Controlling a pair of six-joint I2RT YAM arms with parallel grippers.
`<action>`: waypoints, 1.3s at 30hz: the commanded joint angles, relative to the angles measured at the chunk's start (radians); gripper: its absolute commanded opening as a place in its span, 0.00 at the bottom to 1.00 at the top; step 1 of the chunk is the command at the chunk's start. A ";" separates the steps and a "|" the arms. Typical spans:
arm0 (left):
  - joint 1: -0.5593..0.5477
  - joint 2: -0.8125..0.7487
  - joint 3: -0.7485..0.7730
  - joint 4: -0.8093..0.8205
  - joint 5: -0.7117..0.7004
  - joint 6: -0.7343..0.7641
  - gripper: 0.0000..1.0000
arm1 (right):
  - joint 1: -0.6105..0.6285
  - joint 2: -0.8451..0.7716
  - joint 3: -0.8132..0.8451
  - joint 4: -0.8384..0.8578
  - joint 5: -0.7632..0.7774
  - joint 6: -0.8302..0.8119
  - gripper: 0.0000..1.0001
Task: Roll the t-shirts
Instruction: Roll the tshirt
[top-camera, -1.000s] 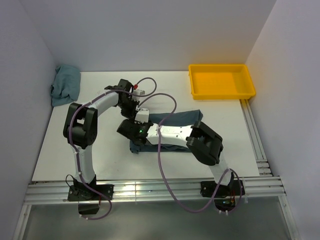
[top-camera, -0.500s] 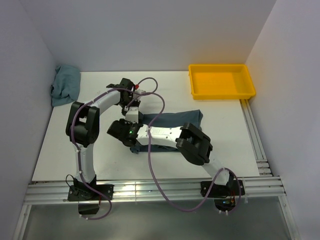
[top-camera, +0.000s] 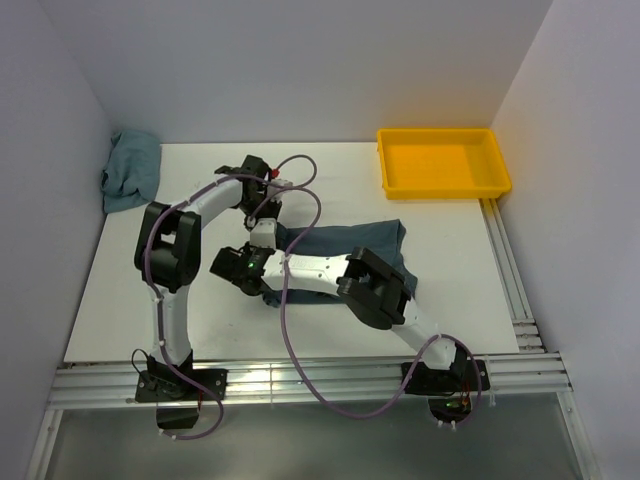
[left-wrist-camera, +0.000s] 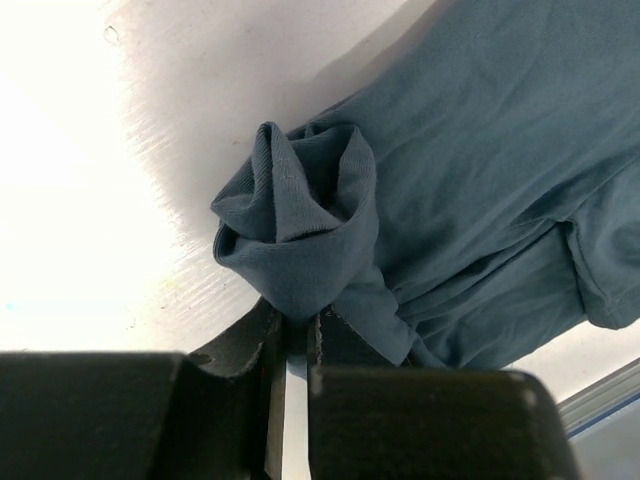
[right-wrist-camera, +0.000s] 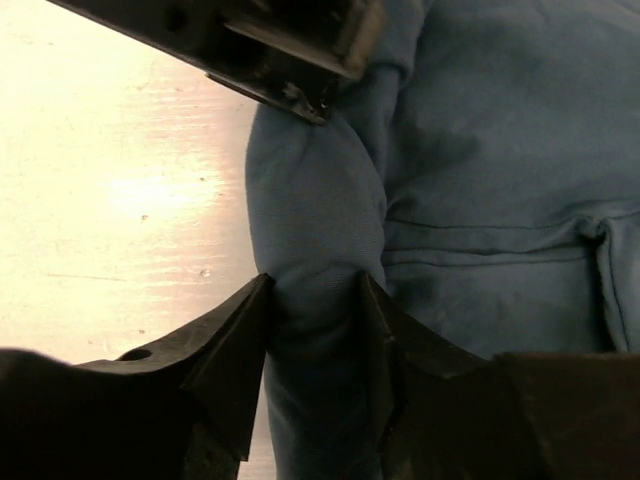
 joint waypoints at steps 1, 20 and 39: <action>-0.003 0.016 0.057 -0.029 -0.005 0.001 0.13 | 0.004 -0.011 -0.030 -0.086 0.040 0.060 0.44; 0.164 -0.088 0.128 -0.050 0.369 0.085 0.80 | -0.107 -0.424 -0.822 0.894 -0.391 0.106 0.31; 0.195 -0.044 -0.213 0.219 0.531 0.122 0.78 | -0.244 -0.235 -1.068 1.753 -0.825 0.344 0.29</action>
